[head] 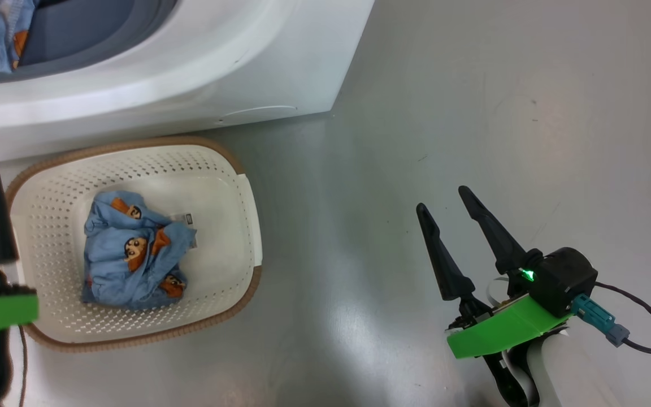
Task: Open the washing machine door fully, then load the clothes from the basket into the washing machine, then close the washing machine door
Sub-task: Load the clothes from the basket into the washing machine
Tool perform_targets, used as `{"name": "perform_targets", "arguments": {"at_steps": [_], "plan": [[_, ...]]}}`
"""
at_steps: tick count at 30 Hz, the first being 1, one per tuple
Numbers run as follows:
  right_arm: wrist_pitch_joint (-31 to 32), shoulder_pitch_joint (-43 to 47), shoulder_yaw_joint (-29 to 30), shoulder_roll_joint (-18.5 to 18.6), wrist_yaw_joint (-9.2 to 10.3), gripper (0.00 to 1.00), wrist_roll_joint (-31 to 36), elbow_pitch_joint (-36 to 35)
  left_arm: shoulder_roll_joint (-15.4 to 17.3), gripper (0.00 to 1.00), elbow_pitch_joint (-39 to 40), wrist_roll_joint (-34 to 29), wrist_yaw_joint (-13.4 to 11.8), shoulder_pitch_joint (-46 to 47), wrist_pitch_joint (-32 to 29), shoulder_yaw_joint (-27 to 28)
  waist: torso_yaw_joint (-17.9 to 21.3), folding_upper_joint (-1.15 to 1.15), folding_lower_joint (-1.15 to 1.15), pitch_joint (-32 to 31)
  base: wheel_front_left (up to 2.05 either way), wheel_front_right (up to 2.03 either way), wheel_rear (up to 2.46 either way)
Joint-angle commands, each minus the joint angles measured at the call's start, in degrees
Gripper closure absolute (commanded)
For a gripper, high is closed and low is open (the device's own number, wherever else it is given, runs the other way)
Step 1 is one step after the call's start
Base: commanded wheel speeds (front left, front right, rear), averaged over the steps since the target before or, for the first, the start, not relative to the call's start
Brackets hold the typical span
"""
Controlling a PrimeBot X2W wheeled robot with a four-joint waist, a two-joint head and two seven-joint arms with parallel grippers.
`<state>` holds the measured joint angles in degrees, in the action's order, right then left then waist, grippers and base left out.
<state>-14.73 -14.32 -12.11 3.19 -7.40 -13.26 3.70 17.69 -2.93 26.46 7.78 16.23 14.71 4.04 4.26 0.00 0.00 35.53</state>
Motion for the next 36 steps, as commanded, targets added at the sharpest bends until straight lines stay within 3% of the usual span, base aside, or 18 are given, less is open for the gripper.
{"name": "perform_targets", "arguments": {"at_steps": [1, 17, 28, 36], "plan": [[-0.3, 0.9, -1.4, -0.3, -0.09, 0.00, -0.4, -1.1, 2.6, 0.00, 1.3, -0.3, -0.3, 1.5, 0.3, 1.6, 0.1, 0.00, 0.00, -0.2, 0.00, 0.00, 0.00], [-0.3, 1.0, -2.2, -0.3, -0.09, 0.00, -1.1, -1.2, 6.6, 0.00, -3.8, -1.3, -0.3, 16.3, 0.3, -4.6, 1.3, 0.00, 0.00, -0.9, 0.00, 0.00, 0.00], [-0.3, 1.0, -2.1, -0.3, -0.09, 0.00, -1.6, -1.6, 10.1, 0.00, -15.7, -1.7, -0.3, 26.9, -0.4, -7.7, 1.8, 0.00, 0.00, -0.2, 0.00, 0.00, 0.00], [-0.3, 1.0, -2.1, -0.3, -0.09, 0.00, -1.8, -1.8, 11.5, 0.00, -23.8, -1.6, -0.3, 33.1, -5.3, -10.8, 2.2, 0.00, 0.00, 0.4, 0.00, 0.00, 0.00]]}}
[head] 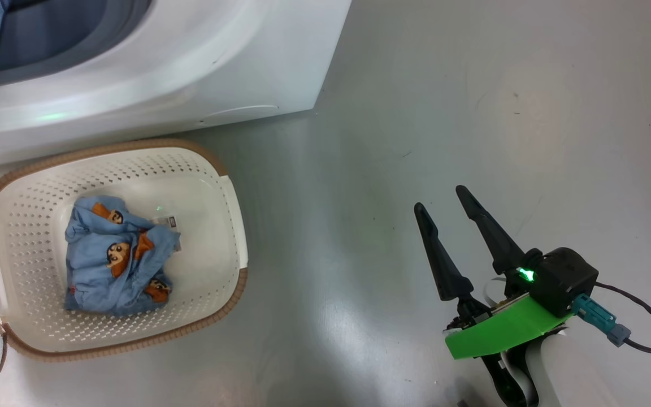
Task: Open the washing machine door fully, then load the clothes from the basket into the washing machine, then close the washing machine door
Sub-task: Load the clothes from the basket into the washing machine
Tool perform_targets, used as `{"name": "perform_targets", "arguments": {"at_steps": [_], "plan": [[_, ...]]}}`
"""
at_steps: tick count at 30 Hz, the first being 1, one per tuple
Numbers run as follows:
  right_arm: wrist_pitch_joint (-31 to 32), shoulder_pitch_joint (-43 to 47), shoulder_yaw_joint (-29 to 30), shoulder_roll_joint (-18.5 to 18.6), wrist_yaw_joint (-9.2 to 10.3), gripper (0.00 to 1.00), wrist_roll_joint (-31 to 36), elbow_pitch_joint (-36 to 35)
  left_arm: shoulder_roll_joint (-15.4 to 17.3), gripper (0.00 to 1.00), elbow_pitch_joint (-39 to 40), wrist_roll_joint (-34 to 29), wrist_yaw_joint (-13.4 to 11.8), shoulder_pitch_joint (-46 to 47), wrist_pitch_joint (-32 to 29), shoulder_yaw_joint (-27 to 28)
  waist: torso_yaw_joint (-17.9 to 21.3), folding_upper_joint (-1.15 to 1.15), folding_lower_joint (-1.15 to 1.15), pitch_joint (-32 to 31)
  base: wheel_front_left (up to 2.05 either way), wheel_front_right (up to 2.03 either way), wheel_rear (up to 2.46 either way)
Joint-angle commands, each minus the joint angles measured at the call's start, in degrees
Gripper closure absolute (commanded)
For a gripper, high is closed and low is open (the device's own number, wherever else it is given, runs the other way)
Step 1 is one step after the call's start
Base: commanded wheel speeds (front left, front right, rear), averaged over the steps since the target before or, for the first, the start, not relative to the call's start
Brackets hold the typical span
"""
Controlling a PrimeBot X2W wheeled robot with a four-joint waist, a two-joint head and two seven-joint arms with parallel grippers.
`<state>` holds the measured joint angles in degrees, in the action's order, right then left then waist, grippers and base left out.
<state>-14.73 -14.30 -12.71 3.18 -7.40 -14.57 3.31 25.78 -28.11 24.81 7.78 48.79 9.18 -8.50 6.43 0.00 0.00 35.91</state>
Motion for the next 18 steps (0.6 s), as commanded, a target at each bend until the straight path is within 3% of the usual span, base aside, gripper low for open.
{"name": "perform_targets", "arguments": {"at_steps": [1, 18], "plan": [[-0.3, 1.0, -1.5, -0.3, -0.09, 0.00, -0.5, -1.5, 3.6, 0.00, 0.5, 0.1, -0.3, 1.4, -0.5, 1.4, 0.1, 0.00, 0.00, 0.1, 0.00, 0.00, 0.00], [-0.3, 1.2, -1.6, -0.3, -0.09, 0.00, -1.0, -1.5, 4.0, 0.00, -11.0, 3.5, -0.3, 10.5, -19.5, -3.7, -0.1, 0.00, 0.00, 0.6, 0.00, 0.00, 0.00]]}}
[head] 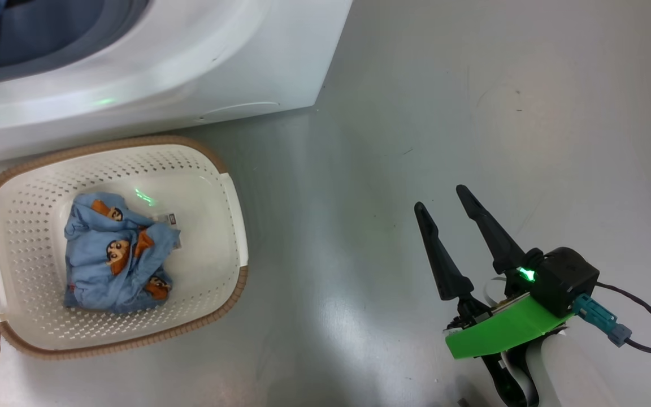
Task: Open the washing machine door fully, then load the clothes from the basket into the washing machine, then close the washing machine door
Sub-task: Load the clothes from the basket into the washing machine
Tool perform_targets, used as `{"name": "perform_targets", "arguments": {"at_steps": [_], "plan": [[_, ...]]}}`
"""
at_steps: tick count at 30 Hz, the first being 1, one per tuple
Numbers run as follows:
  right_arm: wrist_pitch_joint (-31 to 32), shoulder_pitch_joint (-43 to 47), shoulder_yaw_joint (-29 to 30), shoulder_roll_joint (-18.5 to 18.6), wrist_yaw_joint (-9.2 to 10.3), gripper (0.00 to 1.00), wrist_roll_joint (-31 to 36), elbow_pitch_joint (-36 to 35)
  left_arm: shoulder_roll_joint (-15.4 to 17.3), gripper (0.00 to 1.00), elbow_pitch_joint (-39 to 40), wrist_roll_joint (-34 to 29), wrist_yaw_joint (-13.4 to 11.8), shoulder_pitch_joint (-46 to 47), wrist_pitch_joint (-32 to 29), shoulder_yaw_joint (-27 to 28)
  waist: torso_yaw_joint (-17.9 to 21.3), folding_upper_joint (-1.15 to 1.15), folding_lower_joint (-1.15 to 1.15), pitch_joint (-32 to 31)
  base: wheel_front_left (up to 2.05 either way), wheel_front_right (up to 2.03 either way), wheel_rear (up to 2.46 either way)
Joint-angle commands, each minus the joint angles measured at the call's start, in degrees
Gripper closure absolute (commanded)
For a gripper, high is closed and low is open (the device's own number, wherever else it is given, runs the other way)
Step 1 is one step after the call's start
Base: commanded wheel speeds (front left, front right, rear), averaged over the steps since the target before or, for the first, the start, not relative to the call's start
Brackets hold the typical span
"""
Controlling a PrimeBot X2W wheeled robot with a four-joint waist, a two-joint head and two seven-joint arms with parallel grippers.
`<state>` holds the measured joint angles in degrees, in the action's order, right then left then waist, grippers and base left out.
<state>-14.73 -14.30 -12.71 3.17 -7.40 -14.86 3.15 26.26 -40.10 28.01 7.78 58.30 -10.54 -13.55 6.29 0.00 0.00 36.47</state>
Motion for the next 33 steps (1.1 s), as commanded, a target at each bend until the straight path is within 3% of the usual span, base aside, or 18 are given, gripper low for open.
{"name": "perform_targets", "arguments": {"at_steps": [1, 7, 8, 9, 10, 22, 33], "plan": [[-0.3, 1.1, -1.6, -0.3, -0.09, 0.00, -0.7, -1.3, 3.5, 0.00, 0.6, 0.5, -0.3, 1.3, -1.1, 1.1, 0.0, 0.00, 0.00, 0.0, 0.00, 0.00, 0.00], [-0.3, 1.0, -1.8, -0.3, -0.09, 0.00, -0.9, -1.3, 3.8, 0.00, -0.4, 0.8, -0.3, 2.3, -5.3, 0.0, 0.2, 0.00, 0.00, 0.4, 0.00, 0.00, 0.00], [-0.3, 0.9, -1.9, -0.3, -0.09, 0.00, -1.0, -1.3, 3.9, 0.51, -0.4, 0.8, -0.3, 2.4, -5.3, -0.1, 0.3, 0.00, 0.00, 0.4, 0.00, 0.00, 0.00], [-0.3, 0.9, -1.9, -0.3, -0.09, 0.00, -1.0, -1.2, 3.8, 0.79, -0.2, 0.9, -0.3, 2.6, -5.0, -0.1, 0.3, 0.00, 0.00, 0.5, 0.00, 0.00, 0.00], [-0.3, 0.8, -2.0, -0.3, -0.09, 0.00, -1.1, -1.2, 3.8, 1.00, 0.1, 0.8, -0.4, 2.9, -4.1, -0.2, 0.4, 0.00, 0.00, 0.6, 0.00, 0.00, 0.00], [-0.3, 0.3, -3.1, -0.3, -0.09, 0.00, -2.0, -1.3, 2.6, 1.00, 2.7, -0.6, -0.5, 6.8, 7.4, -0.6, 1.9, 0.00, 0.00, 1.8, 0.00, 0.00, 0.00], [-0.3, 0.8, -4.4, -0.3, -0.09, 0.00, -2.8, -1.8, 3.4, 1.00, 3.1, -0.9, -0.3, 11.9, 18.0, -2.3, 4.2, 0.00, 0.00, 3.4, 0.00, 0.00, 0.00]]}}
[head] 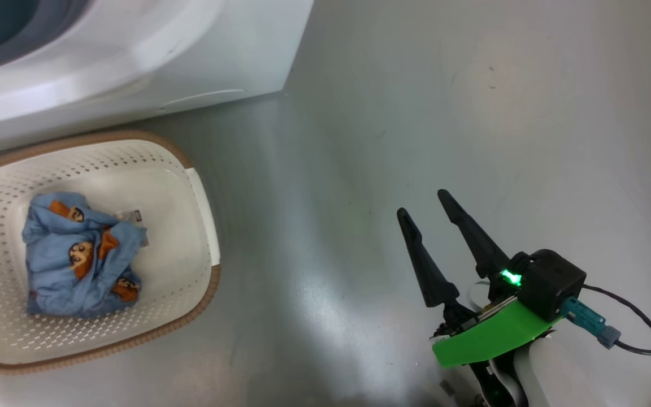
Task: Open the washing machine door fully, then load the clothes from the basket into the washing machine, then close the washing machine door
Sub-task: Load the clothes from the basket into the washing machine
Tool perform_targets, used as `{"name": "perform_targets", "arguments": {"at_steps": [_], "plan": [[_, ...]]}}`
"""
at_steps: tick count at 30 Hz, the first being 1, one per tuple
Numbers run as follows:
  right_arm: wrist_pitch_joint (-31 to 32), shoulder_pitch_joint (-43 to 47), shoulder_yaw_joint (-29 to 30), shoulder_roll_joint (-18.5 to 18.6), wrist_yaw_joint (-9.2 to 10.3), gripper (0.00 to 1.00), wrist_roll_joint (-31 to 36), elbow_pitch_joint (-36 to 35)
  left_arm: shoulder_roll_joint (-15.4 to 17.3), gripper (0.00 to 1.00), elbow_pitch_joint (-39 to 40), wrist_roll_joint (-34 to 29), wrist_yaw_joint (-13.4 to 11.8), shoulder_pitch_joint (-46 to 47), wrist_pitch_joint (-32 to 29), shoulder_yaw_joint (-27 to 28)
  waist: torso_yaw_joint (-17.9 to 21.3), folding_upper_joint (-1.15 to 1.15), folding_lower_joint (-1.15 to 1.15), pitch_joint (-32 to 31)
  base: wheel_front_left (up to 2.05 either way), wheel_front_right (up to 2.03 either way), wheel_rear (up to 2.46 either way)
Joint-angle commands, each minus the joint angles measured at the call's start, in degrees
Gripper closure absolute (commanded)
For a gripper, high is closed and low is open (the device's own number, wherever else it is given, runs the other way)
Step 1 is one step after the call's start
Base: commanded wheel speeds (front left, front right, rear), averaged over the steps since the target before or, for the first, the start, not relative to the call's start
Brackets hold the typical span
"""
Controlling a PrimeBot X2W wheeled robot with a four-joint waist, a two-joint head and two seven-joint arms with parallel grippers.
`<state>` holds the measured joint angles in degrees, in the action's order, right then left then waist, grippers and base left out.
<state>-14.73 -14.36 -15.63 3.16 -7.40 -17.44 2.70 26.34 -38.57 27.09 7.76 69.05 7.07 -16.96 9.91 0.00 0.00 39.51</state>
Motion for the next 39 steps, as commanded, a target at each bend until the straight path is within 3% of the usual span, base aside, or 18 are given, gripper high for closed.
{"name": "perform_targets", "arguments": {"at_steps": [1, 26, 39], "plan": [[-0.3, 1.0, -1.6, -0.3, -0.09, 0.00, -0.4, -1.4, 3.4, 1.00, 1.5, 0.2, -0.3, 1.6, 1.1, 0.8, 0.8, 0.00, 0.00, 0.5, 0.00, 0.00, 0.00], [-0.3, 3.3, -4.2, -0.3, -0.09, 0.00, -1.5, -4.1, 10.5, 1.00, 1.4, 5.8, -0.3, 12.4, 6.1, -4.5, 5.4, 0.00, 0.00, 7.9, 0.00, 0.00, 0.00], [-0.3, 4.1, -5.5, -0.3, -0.09, 0.00, -2.5, -4.3, 13.6, 1.00, 1.5, 7.7, -0.3, 17.9, 6.4, -7.6, 7.3, 0.00, 0.00, 8.5, 0.00, 0.00, 0.00]]}}
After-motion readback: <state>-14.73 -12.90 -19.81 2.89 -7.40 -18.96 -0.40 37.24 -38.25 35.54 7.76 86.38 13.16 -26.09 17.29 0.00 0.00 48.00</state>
